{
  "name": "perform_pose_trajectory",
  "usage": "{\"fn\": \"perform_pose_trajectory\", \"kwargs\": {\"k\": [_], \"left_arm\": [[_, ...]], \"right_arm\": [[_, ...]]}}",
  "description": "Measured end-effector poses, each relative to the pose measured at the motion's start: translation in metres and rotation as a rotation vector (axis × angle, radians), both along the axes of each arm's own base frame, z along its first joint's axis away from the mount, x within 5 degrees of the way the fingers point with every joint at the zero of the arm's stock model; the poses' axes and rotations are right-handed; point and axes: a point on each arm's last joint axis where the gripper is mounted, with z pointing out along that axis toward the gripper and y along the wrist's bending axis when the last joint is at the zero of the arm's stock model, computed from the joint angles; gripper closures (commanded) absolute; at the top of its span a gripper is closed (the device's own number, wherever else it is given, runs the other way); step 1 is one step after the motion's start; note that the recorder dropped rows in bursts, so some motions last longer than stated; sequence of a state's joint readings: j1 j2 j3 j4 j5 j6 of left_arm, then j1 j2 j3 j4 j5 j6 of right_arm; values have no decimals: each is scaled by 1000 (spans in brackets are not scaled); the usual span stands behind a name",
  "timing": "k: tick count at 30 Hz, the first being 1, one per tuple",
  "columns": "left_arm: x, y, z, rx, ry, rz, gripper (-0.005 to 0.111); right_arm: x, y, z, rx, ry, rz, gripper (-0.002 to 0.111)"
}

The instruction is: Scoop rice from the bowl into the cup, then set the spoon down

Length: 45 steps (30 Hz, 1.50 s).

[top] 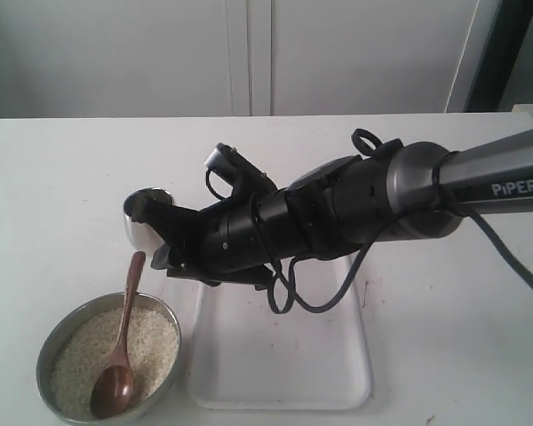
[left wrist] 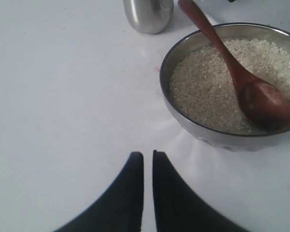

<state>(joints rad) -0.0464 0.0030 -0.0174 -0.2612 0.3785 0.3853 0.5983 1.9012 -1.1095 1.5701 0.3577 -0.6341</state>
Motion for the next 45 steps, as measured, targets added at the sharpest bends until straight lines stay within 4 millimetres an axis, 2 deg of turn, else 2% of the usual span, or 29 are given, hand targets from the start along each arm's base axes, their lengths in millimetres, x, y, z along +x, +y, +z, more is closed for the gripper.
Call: {"fn": "perform_pose_trajectory", "kwargs": {"k": [6,9,12,15,17,25,33,38,42,45], "left_arm": [[0,0,0,0,0,0,92],[0,0,0,0,0,0,92],[0,0,0,0,0,0,92],[0,0,0,0,0,0,92],[0,0,0,0,0,0,92],[0,0,0,0,0,0,92],[0,0,0,0,0,0,92],[0,0,0,0,0,0,92],[0,0,0,0,0,0,92],[0,0,0,0,0,0,92]], "right_arm": [[1,1,2,-2,-21,16,93],[1,1,2,-13,-42,34,90],[2,4,6,-27,-101,90,79],[3,7,13,-22,-151,150,63],[4,10,18,-14,-182,182,59],[9,19,32,-41,-277,242,63],[1,46,51,-136,-429,334,65],[2,55,64,-208,-509,386,67],[2,61,66,-316,-603,486,68],[-1,68,62,-387,-651,578,76]]}}
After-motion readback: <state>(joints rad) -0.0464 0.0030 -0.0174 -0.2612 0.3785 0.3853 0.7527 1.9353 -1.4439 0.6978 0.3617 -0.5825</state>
